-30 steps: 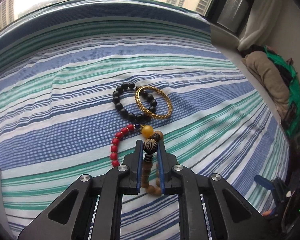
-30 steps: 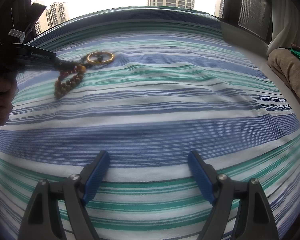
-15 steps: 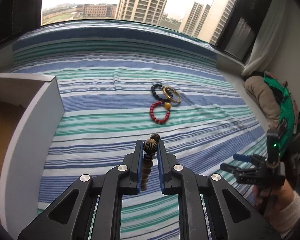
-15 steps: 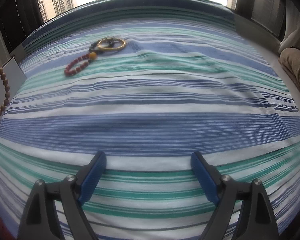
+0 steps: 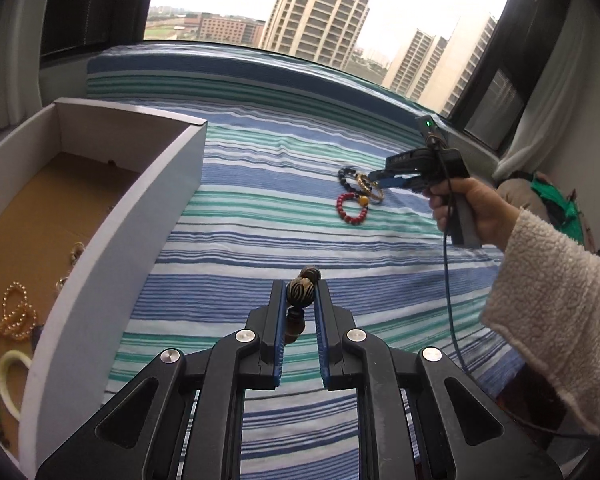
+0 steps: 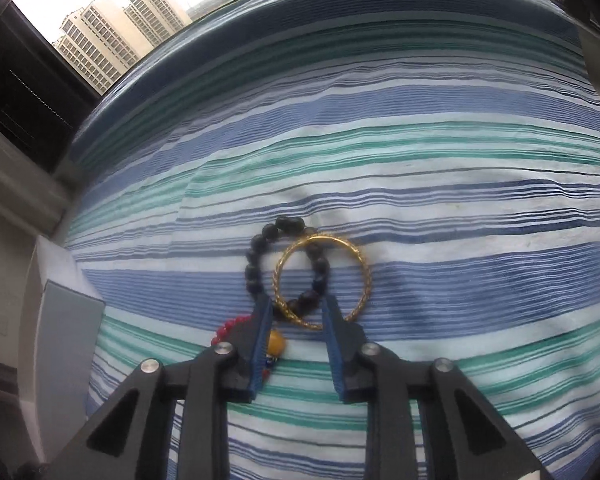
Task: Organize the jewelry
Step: 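Carry the bracelet and bangle into the white box and open both tools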
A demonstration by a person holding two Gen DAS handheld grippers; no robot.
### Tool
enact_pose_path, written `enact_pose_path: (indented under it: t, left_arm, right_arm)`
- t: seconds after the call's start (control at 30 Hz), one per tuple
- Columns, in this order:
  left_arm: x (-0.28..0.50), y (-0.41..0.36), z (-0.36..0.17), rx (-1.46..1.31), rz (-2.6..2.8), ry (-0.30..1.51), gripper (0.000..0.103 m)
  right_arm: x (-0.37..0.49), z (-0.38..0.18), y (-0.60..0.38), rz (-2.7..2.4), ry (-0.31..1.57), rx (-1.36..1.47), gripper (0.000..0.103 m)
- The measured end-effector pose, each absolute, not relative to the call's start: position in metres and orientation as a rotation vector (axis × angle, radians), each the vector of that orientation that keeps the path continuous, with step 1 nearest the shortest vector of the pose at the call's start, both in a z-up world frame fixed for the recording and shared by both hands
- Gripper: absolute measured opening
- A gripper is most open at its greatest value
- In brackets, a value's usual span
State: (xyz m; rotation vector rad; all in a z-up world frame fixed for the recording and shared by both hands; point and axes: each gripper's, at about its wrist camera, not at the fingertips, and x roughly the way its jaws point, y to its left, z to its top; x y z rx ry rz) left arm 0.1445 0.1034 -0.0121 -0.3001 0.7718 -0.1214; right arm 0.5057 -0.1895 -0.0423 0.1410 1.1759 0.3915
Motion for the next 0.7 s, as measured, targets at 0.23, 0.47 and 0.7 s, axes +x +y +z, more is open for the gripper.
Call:
enact_pose_path:
  t: [0.23,0.47,0.7]
  left_arm:
    - [0.122,0.116,-0.011,-0.315,-0.104,0.762,0.012]
    - [0.101,0.132,0.006,-0.400,-0.131,0.720,0.012]
    - [0.049,0.194,0.068,-0.457,-0.029,0.553,0.012]
  right_arm:
    - [0.519,-0.067,-0.158,0.395,1.192,0.125,0.026]
    - [0.494,-0.047,-0.166,0.400,1.114,0.112,0.006]
    - [0.407,0.033,-0.132,0.594,0.971,-0.023,0.006]
